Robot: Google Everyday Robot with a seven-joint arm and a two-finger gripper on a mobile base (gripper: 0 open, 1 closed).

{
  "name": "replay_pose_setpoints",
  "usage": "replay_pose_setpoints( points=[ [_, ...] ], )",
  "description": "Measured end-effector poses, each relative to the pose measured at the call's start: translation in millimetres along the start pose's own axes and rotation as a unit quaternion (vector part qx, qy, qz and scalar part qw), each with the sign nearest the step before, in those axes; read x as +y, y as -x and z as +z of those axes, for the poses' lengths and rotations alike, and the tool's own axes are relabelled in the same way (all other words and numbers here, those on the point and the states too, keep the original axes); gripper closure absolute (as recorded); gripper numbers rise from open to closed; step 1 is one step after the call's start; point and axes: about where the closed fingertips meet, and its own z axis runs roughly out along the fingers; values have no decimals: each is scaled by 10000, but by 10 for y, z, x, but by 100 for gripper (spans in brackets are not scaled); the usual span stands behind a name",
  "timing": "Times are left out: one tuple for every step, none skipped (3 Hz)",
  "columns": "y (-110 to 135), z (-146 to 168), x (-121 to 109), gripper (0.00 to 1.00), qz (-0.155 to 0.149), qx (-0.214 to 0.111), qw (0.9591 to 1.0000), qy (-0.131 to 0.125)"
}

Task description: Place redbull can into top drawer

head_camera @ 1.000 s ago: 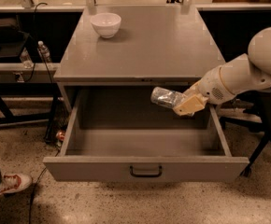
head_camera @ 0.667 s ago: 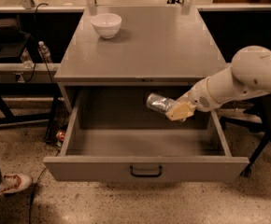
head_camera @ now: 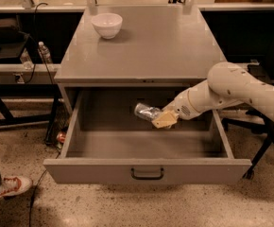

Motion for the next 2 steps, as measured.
replay_pose_setpoints(
  points=[
    [-164, 202, 8, 100, 188, -76, 9998, 90],
    [-268, 366, 35, 100, 278, -184, 9993, 149]
  ],
)
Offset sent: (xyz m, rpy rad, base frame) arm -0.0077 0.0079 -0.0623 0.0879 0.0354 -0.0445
